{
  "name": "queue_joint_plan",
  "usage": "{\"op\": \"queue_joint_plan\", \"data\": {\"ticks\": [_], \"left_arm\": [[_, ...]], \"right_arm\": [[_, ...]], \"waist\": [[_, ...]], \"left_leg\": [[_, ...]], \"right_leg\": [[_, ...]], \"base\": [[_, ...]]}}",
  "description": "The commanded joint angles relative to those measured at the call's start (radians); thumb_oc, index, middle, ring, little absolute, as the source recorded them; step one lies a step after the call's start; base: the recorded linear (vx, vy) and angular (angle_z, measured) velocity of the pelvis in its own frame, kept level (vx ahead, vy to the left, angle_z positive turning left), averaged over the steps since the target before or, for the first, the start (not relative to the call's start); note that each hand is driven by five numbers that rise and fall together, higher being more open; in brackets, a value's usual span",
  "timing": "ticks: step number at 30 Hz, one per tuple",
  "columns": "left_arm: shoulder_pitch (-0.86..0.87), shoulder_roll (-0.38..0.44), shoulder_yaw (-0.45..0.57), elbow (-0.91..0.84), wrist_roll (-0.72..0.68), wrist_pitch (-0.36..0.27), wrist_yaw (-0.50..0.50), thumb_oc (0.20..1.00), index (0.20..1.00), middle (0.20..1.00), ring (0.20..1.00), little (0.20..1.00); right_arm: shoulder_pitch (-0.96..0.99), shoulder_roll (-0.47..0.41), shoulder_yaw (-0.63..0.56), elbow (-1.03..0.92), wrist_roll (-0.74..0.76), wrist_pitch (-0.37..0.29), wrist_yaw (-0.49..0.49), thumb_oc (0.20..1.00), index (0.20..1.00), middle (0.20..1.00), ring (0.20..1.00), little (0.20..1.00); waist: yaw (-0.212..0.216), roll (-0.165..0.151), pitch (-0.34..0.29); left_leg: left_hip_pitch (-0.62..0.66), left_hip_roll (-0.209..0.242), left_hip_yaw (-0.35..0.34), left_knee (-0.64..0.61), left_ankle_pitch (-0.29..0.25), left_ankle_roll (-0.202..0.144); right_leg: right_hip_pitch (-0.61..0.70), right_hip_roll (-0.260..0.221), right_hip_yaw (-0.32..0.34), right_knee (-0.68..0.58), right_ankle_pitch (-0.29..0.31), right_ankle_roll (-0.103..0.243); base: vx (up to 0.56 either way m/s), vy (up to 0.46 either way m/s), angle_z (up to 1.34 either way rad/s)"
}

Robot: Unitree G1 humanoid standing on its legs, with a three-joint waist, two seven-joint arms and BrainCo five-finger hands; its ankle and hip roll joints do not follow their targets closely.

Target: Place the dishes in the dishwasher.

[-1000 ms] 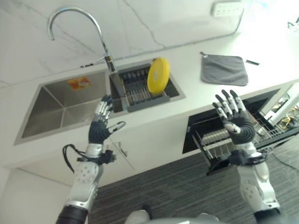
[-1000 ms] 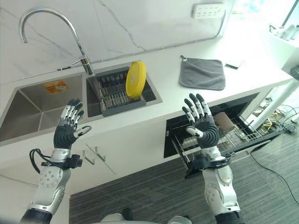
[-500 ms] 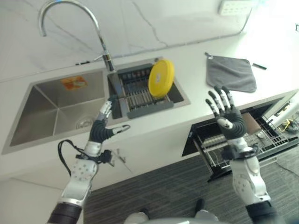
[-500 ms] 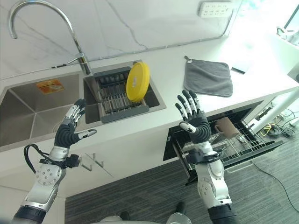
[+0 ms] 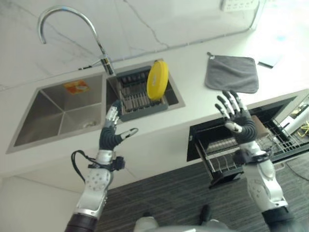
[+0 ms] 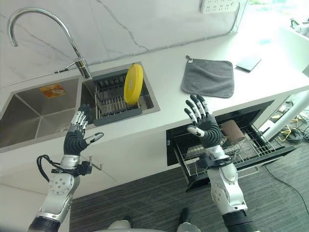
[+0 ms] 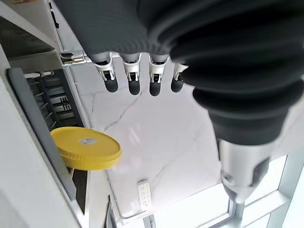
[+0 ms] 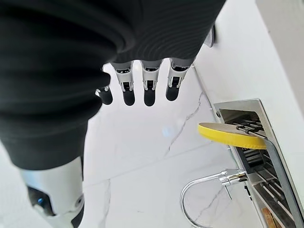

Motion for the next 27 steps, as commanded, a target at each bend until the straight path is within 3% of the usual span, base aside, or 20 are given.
{"op": "queue_joint_plan", "data": {"ticks": [1,6,15,27], "left_arm": [[-0.017,0.071,0.032,-0.065,-0.004,-0.057,-0.012,1.000,1.000,1.000,1.000,1.000],[-0.035,0.071,0.010,-0.049,-0.007,-0.030,-0.019,1.000,1.000,1.000,1.000,1.000],[-0.018,0.080,0.012,-0.055,0.000,-0.032,-0.026,1.000,1.000,1.000,1.000,1.000],[-0.051,0.092,-0.024,-0.037,0.015,-0.026,-0.025,1.000,1.000,1.000,1.000,1.000]], "right_arm": [[-0.045,0.046,0.007,-0.085,-0.033,-0.027,0.026,1.000,1.000,1.000,1.000,1.000],[-0.006,0.044,0.007,-0.106,-0.007,-0.021,0.043,1.000,1.000,1.000,1.000,1.000],[-0.055,0.067,0.057,-0.081,-0.044,-0.022,-0.003,1.000,1.000,1.000,1.000,1.000],[-0.155,0.054,0.064,-0.062,-0.051,-0.039,-0.082,1.000,1.000,1.000,1.000,1.000]], "waist": [[0.005,-0.077,0.005],[-0.017,-0.070,-0.005],[0.044,-0.064,-0.012],[0.080,-0.070,-0.022]], "left_leg": [[-0.030,-0.017,0.033,-0.082,0.103,-0.098],[0.023,-0.019,0.079,-0.140,0.079,-0.087],[0.062,-0.080,0.006,-0.139,0.024,-0.054],[0.069,-0.089,-0.019,-0.137,0.013,-0.047]], "right_leg": [[0.163,0.003,0.037,-0.015,-0.146,0.044],[0.152,-0.038,-0.007,0.032,-0.156,0.063],[0.147,-0.066,-0.012,0.092,-0.183,0.069],[0.165,-0.057,-0.011,0.079,-0.184,0.063]], "base": [[0.20,0.200,0.27],[0.12,0.177,0.16],[0.05,0.046,0.06],[0.01,-0.025,-0.01]]}}
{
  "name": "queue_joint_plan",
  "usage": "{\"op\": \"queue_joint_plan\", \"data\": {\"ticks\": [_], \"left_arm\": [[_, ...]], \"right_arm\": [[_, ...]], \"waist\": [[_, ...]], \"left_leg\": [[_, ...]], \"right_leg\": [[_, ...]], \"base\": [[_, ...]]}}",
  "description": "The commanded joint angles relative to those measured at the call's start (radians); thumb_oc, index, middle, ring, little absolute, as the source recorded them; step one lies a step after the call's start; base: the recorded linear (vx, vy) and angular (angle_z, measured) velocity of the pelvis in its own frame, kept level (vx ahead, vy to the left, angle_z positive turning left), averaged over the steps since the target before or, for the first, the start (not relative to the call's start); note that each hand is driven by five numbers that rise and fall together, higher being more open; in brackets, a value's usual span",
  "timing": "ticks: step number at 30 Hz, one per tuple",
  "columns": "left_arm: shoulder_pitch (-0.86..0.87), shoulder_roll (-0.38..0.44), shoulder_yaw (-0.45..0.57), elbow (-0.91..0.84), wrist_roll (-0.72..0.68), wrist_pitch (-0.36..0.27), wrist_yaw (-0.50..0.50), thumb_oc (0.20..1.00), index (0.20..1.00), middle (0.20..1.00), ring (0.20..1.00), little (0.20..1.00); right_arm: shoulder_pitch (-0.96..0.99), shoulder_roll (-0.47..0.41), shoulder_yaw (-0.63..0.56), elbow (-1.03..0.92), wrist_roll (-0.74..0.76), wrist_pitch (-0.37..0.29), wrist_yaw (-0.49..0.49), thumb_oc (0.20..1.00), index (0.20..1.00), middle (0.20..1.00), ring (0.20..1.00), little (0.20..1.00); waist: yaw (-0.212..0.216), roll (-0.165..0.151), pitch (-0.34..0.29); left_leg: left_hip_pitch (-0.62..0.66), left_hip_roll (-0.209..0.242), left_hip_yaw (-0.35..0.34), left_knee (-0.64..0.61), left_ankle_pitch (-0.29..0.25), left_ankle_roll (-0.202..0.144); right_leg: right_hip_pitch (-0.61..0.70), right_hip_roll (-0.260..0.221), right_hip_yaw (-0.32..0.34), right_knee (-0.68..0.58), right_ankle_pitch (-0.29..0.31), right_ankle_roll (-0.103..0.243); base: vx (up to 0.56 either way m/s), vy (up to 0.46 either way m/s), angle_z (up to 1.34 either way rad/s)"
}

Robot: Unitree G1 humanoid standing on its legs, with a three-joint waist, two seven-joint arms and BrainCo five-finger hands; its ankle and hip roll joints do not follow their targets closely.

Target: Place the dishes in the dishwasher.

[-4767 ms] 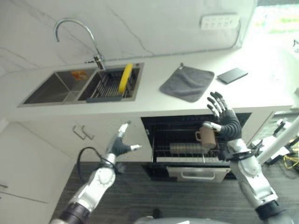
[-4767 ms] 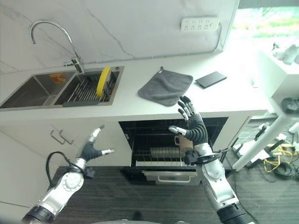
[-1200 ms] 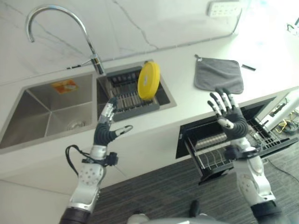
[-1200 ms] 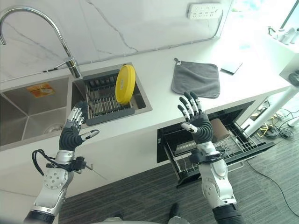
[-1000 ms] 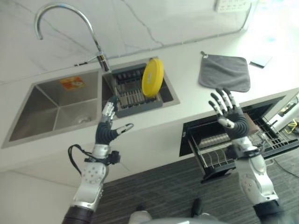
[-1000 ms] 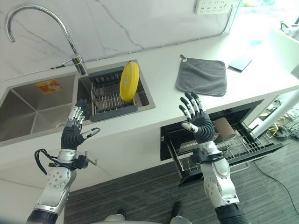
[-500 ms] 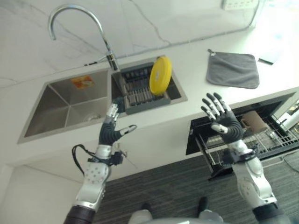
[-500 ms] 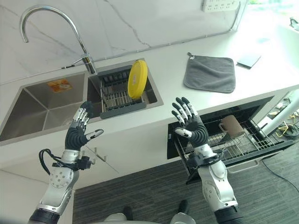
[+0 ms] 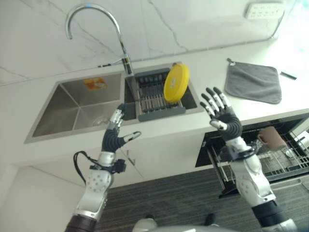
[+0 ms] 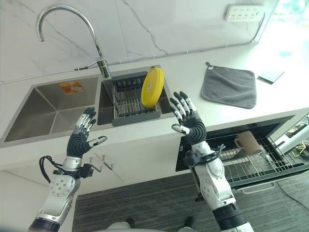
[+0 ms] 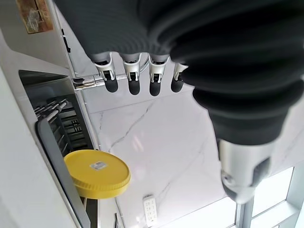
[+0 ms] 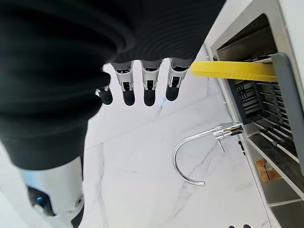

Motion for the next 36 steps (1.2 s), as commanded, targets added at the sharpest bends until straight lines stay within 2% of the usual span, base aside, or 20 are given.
{"op": "queue_joint_plan", "data": {"ticks": [1,5,7,9,12,13,14,15,17,18,20,24,36], "left_arm": [[-0.063,0.068,-0.028,-0.028,0.013,-0.036,-0.002,1.000,1.000,1.000,1.000,1.000],[-0.086,0.066,-0.044,-0.007,0.006,-0.049,-0.007,1.000,1.000,1.000,1.000,1.000],[-0.114,0.068,-0.052,0.023,-0.001,-0.056,-0.004,1.000,1.000,1.000,1.000,1.000],[-0.125,0.070,-0.055,0.034,0.006,-0.060,0.007,1.000,1.000,1.000,1.000,1.000],[-0.136,0.075,-0.061,0.037,-0.012,-0.057,0.035,1.000,1.000,1.000,1.000,1.000],[-0.121,0.067,-0.056,0.036,-0.029,-0.059,0.031,1.000,1.000,1.000,1.000,1.000],[-0.111,0.061,-0.050,0.034,-0.035,-0.059,0.020,1.000,1.000,1.000,1.000,1.000],[-0.082,0.052,-0.037,0.025,-0.022,-0.071,0.002,1.000,1.000,1.000,1.000,1.000],[-0.067,0.045,-0.034,0.013,-0.021,-0.075,-0.003,1.000,1.000,1.000,1.000,1.000],[-0.068,0.047,-0.036,0.020,-0.022,-0.073,0.002,1.000,1.000,1.000,1.000,1.000],[-0.078,0.056,-0.048,0.039,-0.020,-0.065,0.019,1.000,1.000,1.000,1.000,1.000],[-0.082,0.067,-0.043,0.054,-0.010,-0.075,0.021,1.000,1.000,1.000,1.000,1.000],[-0.057,0.058,-0.033,0.061,-0.008,-0.080,-0.018,1.000,1.000,1.000,1.000,1.000]], "right_arm": [[-0.074,0.004,-0.029,-0.050,-0.016,-0.054,-0.025,1.000,1.000,1.000,1.000,1.000],[-0.103,0.014,-0.024,-0.052,-0.021,-0.061,-0.067,1.000,1.000,1.000,1.000,1.000],[-0.120,0.020,-0.019,-0.044,-0.024,-0.064,-0.088,1.000,1.000,1.000,1.000,1.000],[-0.126,0.018,-0.017,-0.045,-0.022,-0.058,-0.092,1.000,1.000,1.000,1.000,1.000],[-0.136,0.010,-0.009,-0.032,-0.031,-0.054,-0.083,1.000,1.000,1.000,1.000,1.000],[-0.127,0.008,-0.013,-0.034,-0.036,-0.045,-0.079,1.000,1.000,1.000,1.000,1.000],[-0.122,0.007,-0.013,-0.032,-0.032,-0.045,-0.076,1.000,1.000,1.000,1.000,1.000],[-0.113,0.016,-0.006,-0.027,-0.037,-0.057,-0.065,1.000,1.000,1.000,1.000,1.000],[-0.099,0.027,0.000,-0.033,-0.067,-0.074,-0.065,1.000,1.000,1.000,1.000,1.000],[-0.088,0.026,0.000,-0.041,-0.077,-0.080,-0.067,1.000,1.000,1.000,1.000,1.000],[-0.077,0.018,0.009,-0.052,-0.040,-0.071,-0.067,1.000,1.000,1.000,1.000,1.000],[-0.028,0.018,0.002,-0.063,-0.036,-0.095,-0.026,1.000,1.000,1.000,1.000,1.000],[-0.044,0.036,0.003,-0.050,-0.042,-0.079,-0.049,1.000,1.000,1.000,1.000,1.000]], "waist": [[0.038,-0.023,-0.027],[0.037,-0.023,-0.027],[0.028,-0.020,-0.023],[0.022,-0.024,-0.020],[0.008,-0.041,-0.002],[0.013,-0.045,0.011],[0.015,-0.039,0.016],[0.023,-0.012,0.020],[0.025,0.001,0.023],[0.016,0.000,0.022],[0.008,-0.002,0.018],[0.003,0.001,-0.002],[0.026,-0.004,-0.008]], "left_leg": [[-0.062,-0.015,-0.065,0.035,-0.011,0.004],[-0.059,-0.002,-0.061,0.013,0.006,-0.001],[-0.067,0.011,-0.057,0.015,0.016,-0.007],[-0.075,0.010,-0.060,0.043,0.009,-0.006],[-0.120,-0.019,-0.061,0.189,-0.031,0.000],[-0.186,-0.035,-0.090,0.293,-0.008,-0.007],[-0.215,-0.029,-0.106,0.303,0.028,-0.015],[-0.237,0.005,-0.127,0.199,0.113,-0.036],[-0.245,0.040,-0.115,0.126,0.179,-0.049],[-0.234,0.052,-0.089,0.099,0.148,-0.044],[-0.215,0.047,-0.081,0.070,0.130,-0.037],[-0.168,0.034,-0.049,0.020,0.098,-0.021],[-0.140,0.006,-0.074,-0.013,0.078,-0.012]], "right_leg": [[0.074,0.001,-0.001,0.150,-0.225,-0.006],[0.073,0.011,-0.002,0.154,-0.229,-0.010],[0.064,0.039,0.011,0.196,-0.263,-0.025],[0.053,0.048,0.022,0.210,-0.269,-0.032],[0.042,0.058,0.050,0.211,-0.268,-0.056],[0.055,0.066,0.072,0.197,-0.261,-0.067],[0.063,0.076,0.084,0.190,-0.262,-0.069],[0.077,0.095,0.104,0.181,-0.273,-0.061],[0.094,0.095,0.103,0.179,-0.282,-0.056],[0.093,0.086,0.094,0.190,-0.287,-0.053],[0.093,0.068,0.089,0.203,-0.290,-0.043],[0.092,0.030,0.060,0.225,-0.295,-0.020],[0.075,0.006,0.056,0.206,-0.278,-0.008]], "base": [[0.00,0.000,0.00],[-0.03,-0.072,0.01],[-0.09,-0.142,0.01],[-0.06,-0.114,0.01],[-0.01,-0.108,-0.06],[0.09,-0.057,-0.21],[0.24,0.096,-0.27],[0.28,0.199,-0.20],[0.26,0.234,-0.27],[0.16,0.174,-0.52],[0.15,0.175,-0.53],[0.15,0.130,-0.48],[0.04,0.005,-0.04]]}}
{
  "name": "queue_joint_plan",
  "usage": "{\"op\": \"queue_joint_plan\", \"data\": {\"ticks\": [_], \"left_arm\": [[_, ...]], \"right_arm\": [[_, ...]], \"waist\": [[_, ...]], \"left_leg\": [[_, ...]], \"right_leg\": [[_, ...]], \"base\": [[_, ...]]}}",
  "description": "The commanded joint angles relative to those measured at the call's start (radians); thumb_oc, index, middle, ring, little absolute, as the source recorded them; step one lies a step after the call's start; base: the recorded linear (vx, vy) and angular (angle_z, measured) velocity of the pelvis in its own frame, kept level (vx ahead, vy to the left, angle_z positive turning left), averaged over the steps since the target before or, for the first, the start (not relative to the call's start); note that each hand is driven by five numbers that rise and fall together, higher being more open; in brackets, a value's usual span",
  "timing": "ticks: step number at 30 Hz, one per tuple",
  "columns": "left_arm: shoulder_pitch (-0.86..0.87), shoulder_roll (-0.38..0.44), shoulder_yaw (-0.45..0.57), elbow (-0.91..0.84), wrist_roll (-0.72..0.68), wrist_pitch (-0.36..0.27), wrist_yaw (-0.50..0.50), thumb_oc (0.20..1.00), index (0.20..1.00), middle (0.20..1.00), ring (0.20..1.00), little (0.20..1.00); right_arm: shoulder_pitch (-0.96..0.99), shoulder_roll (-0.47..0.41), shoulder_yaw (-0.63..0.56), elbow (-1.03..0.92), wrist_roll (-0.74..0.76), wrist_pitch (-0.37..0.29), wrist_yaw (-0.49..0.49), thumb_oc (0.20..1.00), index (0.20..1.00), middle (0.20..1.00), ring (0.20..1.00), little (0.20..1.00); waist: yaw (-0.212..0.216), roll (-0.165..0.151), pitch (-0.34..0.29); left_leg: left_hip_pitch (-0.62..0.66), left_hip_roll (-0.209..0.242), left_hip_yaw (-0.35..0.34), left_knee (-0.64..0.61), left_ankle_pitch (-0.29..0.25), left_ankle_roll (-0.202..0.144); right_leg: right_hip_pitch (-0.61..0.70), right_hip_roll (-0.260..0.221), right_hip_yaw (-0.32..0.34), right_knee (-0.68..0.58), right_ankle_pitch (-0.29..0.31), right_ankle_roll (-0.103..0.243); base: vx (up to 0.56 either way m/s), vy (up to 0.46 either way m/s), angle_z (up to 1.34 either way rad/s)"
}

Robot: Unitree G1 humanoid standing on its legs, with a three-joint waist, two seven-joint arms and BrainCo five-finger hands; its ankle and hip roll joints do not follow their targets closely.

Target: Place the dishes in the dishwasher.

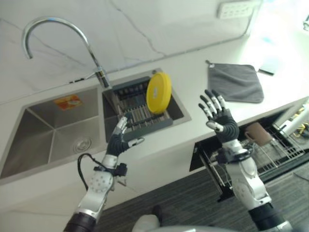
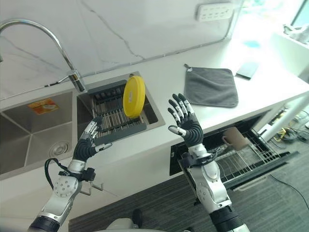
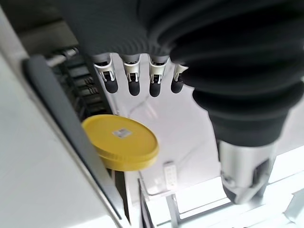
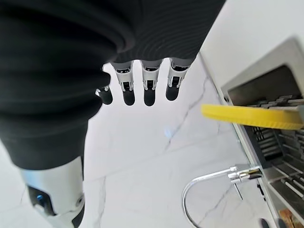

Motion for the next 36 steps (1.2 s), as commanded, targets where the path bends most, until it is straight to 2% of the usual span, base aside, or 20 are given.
{"op": "queue_joint_plan", "data": {"ticks": [1,8,15,19,22,23,29,36], "left_arm": [[-0.048,0.017,0.040,-0.082,0.002,-0.066,-0.006,1.000,1.000,1.000,1.000,1.000],[-0.023,0.019,0.052,-0.105,0.001,-0.067,0.000,1.000,1.000,1.000,1.000,1.000],[-0.022,0.024,0.044,-0.121,0.001,-0.056,-0.018,1.000,1.000,1.000,1.000,1.000],[-0.021,0.036,0.044,-0.125,-0.001,-0.054,-0.029,1.000,1.000,1.000,1.000,1.000],[-0.019,0.058,0.053,-0.146,-0.003,-0.067,-0.066,1.000,1.000,1.000,1.000,1.000],[-0.017,0.068,0.056,-0.166,0.000,-0.071,-0.083,1.000,1.000,1.000,1.000,1.000],[-0.025,0.104,0.063,-0.193,-0.024,-0.073,-0.133,1.000,1.000,1.000,1.000,1.000],[-0.023,0.144,0.061,-0.208,-0.060,-0.069,-0.195,1.000,1.000,1.000,1.000,1.000]], "right_arm": [[-0.055,0.011,-0.040,-0.052,-0.006,-0.040,0.001,1.000,1.000,1.000,1.000,1.000],[-0.049,0.006,-0.042,-0.065,-0.023,-0.027,-0.005,1.000,1.000,1.000,1.000,1.000],[-0.125,-0.006,-0.076,-0.049,-0.056,-0.021,-0.088,1.000,1.000,1.000,1.000,1.000],[-0.188,-0.033,-0.109,-0.037,0.010,0.073,-0.084,1.000,1.000,1.000,1.000,1.000],[-0.243,-0.021,-0.123,0.015,0.210,0.209,-0.040,1.000,1.000,1.000,1.000,1.000],[-0.271,-0.011,-0.124,0.051,0.228,0.234,-0.042,1.000,1.000,1.000,1.000,1.000],[-0.367,-0.029,-0.151,0.126,0.272,0.275,-0.097,1.000,1.000,1.000,1.000,1.000],[-0.462,-0.099,-0.199,0.213,0.242,0.271,-0.159,1.000,1.000,1.000,1.000,1.000]], "waist": [[0.003,0.004,0.020],[0.013,0.001,0.019],[0.039,-0.005,0.018],[0.056,-0.009,0.015],[0.085,-0.013,0.016],[0.100,-0.013,0.020],[0.136,-0.011,0.026],[0.173,-0.008,0.039]], "left_leg": [[0.001,0.076,-0.023,-0.044,0.013,-0.057],[-0.002,0.085,-0.006,-0.024,0.003,-0.057],[-0.007,0.085,-0.012,-0.006,-0.011,-0.053],[-0.001,0.079,-0.022,-0.003,-0.020,-0.051],[-0.004,0.064,-0.045,0.019,-0.036,-0.043],[-0.009,0.058,-0.058,0.030,-0.042,-0.040],[-0.010,0.041,-0.087,0.035,-0.051,-0.032],[-0.005,0.008,-0.127,0.035,-0.066,-0.017]], "right_leg": [[0.043,0.019,0.015,0.103,-0.117,-0.029],[0.045,0.010,-0.016,0.095,-0.109,-0.029],[0.045,0.006,-0.047,0.109,-0.113,-0.035],[0.050,0.002,-0.062,0.112,-0.117,-0.038],[0.050,-0.003,-0.081,0.125,-0.121,-0.044],[0.048,-0.006,-0.090,0.134,-0.125,-0.047],[0.049,-0.017,-0.109,0.152,-0.132,-0.047],[0.047,-0.033,-0.115,0.179,-0.142,-0.041]], "base": [[0.00,0.000,0.00],[0.02,-0.006,-0.02],[0.06,0.016,0.03],[0.11,0.037,0.06],[0.20,0.074,0.12],[0.17,0.071,0.25],[0.13,0.049,0.18],[0.11,0.017,0.13]]}}
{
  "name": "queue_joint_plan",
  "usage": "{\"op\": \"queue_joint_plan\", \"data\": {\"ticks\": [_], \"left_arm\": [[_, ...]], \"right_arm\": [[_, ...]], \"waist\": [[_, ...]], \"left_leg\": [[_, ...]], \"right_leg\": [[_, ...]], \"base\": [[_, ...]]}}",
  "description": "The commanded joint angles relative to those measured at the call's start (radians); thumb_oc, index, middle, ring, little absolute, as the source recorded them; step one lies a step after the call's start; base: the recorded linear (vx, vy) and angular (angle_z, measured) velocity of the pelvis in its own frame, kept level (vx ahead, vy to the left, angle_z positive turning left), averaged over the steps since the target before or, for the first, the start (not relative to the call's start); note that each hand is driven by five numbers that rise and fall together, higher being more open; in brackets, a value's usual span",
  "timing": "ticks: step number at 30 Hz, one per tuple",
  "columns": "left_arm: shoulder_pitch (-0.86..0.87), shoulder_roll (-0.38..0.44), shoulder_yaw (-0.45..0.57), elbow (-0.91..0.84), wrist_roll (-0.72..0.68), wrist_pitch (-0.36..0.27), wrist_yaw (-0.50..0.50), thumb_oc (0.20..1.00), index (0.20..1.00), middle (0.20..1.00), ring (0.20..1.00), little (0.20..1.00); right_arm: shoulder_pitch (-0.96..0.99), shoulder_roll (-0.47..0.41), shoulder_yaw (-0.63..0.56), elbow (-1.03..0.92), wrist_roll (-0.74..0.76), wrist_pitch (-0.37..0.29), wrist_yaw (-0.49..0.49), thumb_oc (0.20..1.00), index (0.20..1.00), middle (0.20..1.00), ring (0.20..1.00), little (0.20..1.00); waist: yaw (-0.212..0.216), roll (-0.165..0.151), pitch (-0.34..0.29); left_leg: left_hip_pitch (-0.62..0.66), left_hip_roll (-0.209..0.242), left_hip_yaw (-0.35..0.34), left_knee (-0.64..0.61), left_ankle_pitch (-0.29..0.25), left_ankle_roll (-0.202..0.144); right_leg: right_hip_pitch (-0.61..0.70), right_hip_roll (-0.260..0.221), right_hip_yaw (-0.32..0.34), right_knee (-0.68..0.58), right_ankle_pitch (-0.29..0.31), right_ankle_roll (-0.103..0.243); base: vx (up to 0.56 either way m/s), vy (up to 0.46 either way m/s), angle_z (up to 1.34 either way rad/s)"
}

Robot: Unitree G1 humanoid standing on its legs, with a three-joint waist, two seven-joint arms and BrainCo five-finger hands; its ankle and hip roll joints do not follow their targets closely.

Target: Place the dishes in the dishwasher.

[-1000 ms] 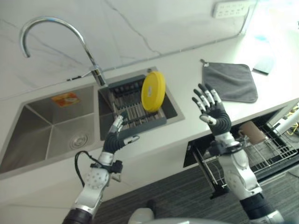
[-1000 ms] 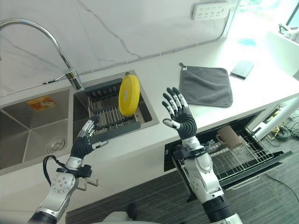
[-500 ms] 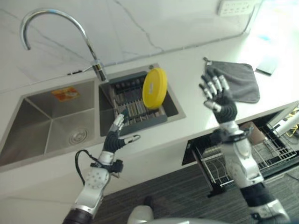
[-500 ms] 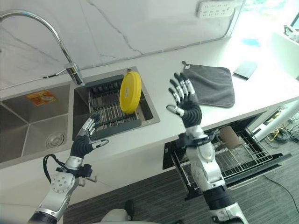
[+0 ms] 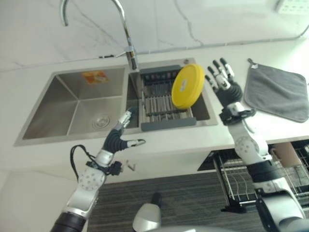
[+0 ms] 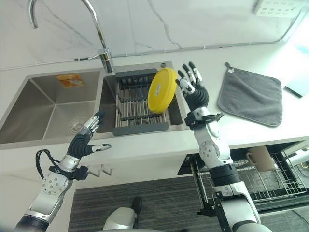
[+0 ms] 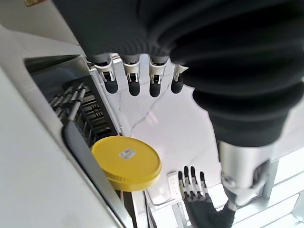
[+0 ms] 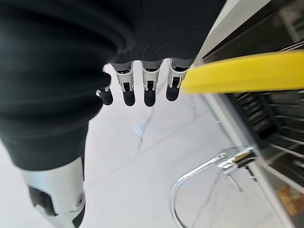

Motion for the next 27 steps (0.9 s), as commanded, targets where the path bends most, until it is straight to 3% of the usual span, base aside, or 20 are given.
{"op": "queue_joint_plan", "data": {"ticks": [1,12,16,23,27], "left_arm": [[-0.020,0.040,0.017,-0.051,-0.063,-0.074,-0.039,1.000,1.000,1.000,1.000,1.000],[-0.010,0.078,-0.004,-0.045,-0.088,-0.099,-0.073,1.000,1.000,1.000,1.000,1.000],[0.000,0.084,0.002,-0.043,-0.099,-0.102,-0.081,1.000,1.000,1.000,1.000,1.000],[0.001,0.088,-0.009,-0.041,-0.109,-0.097,-0.086,1.000,1.000,1.000,1.000,1.000],[-0.007,0.088,-0.018,-0.043,-0.100,-0.100,-0.088,1.000,1.000,1.000,1.000,1.000]], "right_arm": [[-0.048,-0.079,-0.041,0.000,-0.006,-0.039,-0.029,1.000,1.000,1.000,1.000,1.000],[-0.108,-0.167,-0.130,0.086,0.011,-0.172,-0.095,1.000,1.000,1.000,1.000,1.000],[-0.102,-0.172,-0.157,0.082,0.020,-0.168,-0.112,1.000,1.000,1.000,1.000,1.000],[-0.096,-0.183,-0.139,0.152,0.058,-0.082,-0.067,1.000,1.000,1.000,1.000,1.000],[-0.086,-0.164,-0.120,0.188,0.099,-0.087,-0.037,1.000,1.000,1.000,1.000,1.000]], "waist": [[0.020,0.028,-0.051],[0.033,0.049,-0.033],[0.031,0.051,-0.033],[0.030,0.051,-0.030],[0.031,0.051,-0.020]], "left_leg": [[-0.018,0.033,-0.038,0.045,-0.060,-0.005],[-0.023,0.015,-0.043,0.050,-0.064,0.011],[-0.018,0.014,-0.035,0.052,-0.070,0.015],[-0.012,0.008,-0.044,0.064,-0.078,0.015],[-0.019,0.006,-0.048,0.082,-0.085,0.014]], "right_leg": [[-0.041,-0.032,-0.012,0.218,-0.125,-0.032],[-0.060,-0.061,-0.016,0.257,-0.132,-0.018],[-0.061,-0.068,-0.017,0.264,-0.135,-0.015],[-0.059,-0.061,-0.002,0.263,-0.137,-0.018],[-0.066,-0.060,0.002,0.266,-0.132,-0.019]], "base": [[0.11,0.030,0.16],[0.03,0.008,0.07],[0.00,0.000,0.00],[0.02,-0.013,-0.01],[0.00,0.000,0.00]]}}
